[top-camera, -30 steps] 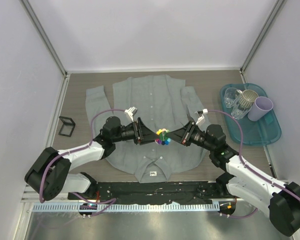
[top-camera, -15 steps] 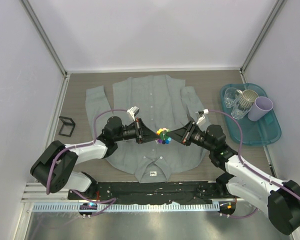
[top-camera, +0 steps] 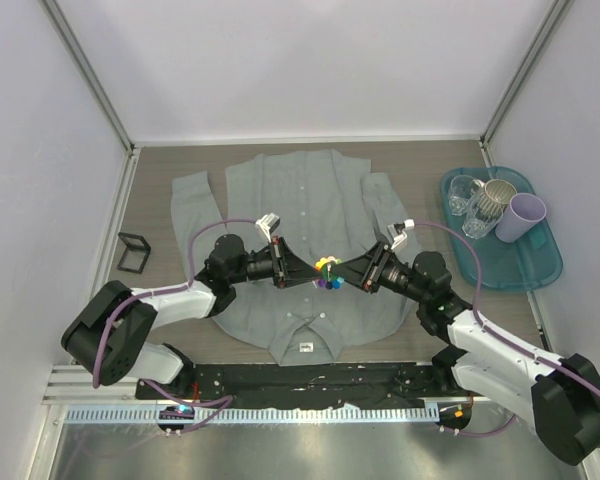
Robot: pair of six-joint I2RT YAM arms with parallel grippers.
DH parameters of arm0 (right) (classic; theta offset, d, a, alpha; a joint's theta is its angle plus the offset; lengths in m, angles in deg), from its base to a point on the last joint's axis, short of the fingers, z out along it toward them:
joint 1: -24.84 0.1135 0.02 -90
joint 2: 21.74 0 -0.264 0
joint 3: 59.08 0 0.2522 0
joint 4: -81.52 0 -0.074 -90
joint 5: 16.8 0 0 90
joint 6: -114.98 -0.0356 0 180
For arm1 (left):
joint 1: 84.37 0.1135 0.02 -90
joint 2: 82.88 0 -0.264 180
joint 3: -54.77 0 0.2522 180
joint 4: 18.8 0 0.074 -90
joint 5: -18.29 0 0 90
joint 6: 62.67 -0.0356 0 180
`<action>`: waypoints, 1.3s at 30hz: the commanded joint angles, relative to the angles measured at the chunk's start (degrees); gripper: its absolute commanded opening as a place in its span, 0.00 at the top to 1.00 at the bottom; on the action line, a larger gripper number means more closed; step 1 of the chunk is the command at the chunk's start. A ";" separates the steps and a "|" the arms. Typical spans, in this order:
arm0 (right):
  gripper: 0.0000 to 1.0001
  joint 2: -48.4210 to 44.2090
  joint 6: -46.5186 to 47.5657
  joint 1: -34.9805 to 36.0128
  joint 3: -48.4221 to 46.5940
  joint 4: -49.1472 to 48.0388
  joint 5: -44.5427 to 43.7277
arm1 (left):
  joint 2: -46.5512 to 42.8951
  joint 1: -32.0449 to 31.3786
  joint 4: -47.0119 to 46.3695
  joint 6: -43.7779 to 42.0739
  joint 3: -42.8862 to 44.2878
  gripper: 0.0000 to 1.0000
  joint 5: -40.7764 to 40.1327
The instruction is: Remove the brooch from the garment
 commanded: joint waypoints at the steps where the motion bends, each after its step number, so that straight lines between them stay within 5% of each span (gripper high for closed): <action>1: 0.67 0.74 -1.39 0.70 0.56 -5.58 2.44 | 0.39 -0.23 -4.09 -0.05 0.59 1.00 0.03; 9: 0.67 0.92 -1.13 0.70 1.18 -5.58 2.53 | 0.04 -0.31 -3.56 -0.05 0.68 1.00 0.03; 17: 0.99 2.06 -1.21 0.70 0.83 -6.27 2.97 | -0.75 -0.31 -3.48 -0.13 0.94 1.00 0.47; 20: 0.99 2.24 -2.17 0.70 1.09 -7.42 2.62 | -1.19 -0.31 -3.21 -0.57 0.86 0.88 0.56; 22: 0.99 1.45 -2.61 0.70 1.44 -7.25 1.39 | -1.45 -0.31 -3.65 -0.66 0.51 0.69 0.56; 27: 0.99 0.57 -3.32 0.70 1.79 -6.72 -0.28 | -2.25 -1.01 -4.18 -1.45 1.12 0.49 0.56; 39: 0.99 -0.04 -3.06 0.70 1.36 -5.41 -0.98 | -0.66 -3.39 -1.10 -3.74 3.67 0.50 -1.55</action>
